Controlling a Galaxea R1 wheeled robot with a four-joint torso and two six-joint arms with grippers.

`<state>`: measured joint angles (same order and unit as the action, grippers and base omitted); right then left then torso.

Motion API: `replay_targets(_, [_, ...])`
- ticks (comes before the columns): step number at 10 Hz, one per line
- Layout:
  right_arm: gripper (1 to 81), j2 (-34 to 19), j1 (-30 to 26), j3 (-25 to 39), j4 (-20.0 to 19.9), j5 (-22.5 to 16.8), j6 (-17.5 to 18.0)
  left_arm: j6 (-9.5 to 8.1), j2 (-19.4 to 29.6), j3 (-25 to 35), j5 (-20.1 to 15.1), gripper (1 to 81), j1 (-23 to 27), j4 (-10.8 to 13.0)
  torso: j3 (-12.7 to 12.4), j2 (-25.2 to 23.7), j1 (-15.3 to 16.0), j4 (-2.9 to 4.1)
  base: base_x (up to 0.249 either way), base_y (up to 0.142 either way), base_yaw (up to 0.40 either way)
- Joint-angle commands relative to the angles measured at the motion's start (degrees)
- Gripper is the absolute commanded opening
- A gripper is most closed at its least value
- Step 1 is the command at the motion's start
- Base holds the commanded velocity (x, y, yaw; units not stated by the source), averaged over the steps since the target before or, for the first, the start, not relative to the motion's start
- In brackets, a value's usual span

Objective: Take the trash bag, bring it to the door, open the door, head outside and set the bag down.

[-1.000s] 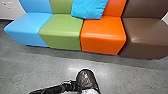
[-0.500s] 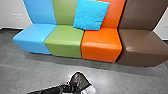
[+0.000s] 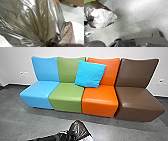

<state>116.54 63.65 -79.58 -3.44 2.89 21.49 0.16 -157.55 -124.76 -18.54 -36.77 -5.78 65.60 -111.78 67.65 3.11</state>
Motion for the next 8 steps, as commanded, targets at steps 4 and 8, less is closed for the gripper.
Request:
replay_targets(4, [81.1,0.6,-1.9,-3.3,-0.3,-3.3,0.0,0.46,18.7,19.2,-2.7,1.0,-1.1,-0.3,-10.7,11.2,-7.3,0.0,0.0,0.0,0.0])
replay_targets(8, [81.1,3.6,1.3,-7.5,0.3,-3.6,-0.2,1.16,25.2,24.8,-2.2,1.0,-11.7,0.2,-12.4,18.6,-12.2,0.0,0.0,0.0,0.0])
